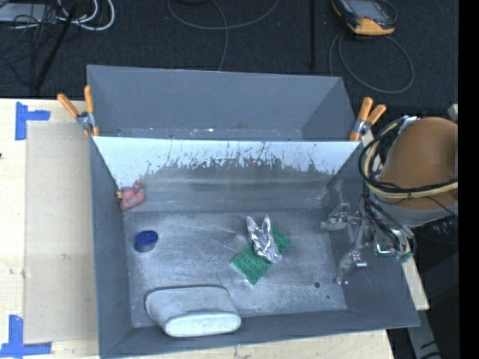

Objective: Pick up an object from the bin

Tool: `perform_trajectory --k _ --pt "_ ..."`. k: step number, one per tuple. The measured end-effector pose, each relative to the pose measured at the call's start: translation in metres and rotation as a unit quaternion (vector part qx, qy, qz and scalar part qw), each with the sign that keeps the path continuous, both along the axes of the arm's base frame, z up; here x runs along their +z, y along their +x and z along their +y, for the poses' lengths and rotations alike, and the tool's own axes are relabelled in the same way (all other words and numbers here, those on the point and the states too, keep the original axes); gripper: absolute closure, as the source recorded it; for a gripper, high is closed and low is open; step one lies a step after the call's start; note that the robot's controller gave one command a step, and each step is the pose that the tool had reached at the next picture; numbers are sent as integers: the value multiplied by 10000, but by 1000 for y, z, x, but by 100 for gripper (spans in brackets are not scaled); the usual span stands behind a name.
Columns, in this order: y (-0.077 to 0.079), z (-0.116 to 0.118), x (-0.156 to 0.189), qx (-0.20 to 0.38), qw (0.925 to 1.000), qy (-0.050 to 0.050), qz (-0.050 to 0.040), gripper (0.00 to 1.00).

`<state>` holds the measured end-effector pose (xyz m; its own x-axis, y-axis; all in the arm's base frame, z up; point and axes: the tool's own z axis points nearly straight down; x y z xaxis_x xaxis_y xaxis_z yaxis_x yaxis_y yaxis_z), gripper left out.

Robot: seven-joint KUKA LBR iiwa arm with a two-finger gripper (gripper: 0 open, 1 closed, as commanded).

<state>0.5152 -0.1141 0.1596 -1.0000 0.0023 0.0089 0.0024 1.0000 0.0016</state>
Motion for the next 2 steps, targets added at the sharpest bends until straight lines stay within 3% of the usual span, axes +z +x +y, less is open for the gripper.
perform_trajectory --k 1,2 --pt "-35 51 -79 171 9998 -14 -74 0" --pt "-29 118 -74 1061 9943 7 -42 0"
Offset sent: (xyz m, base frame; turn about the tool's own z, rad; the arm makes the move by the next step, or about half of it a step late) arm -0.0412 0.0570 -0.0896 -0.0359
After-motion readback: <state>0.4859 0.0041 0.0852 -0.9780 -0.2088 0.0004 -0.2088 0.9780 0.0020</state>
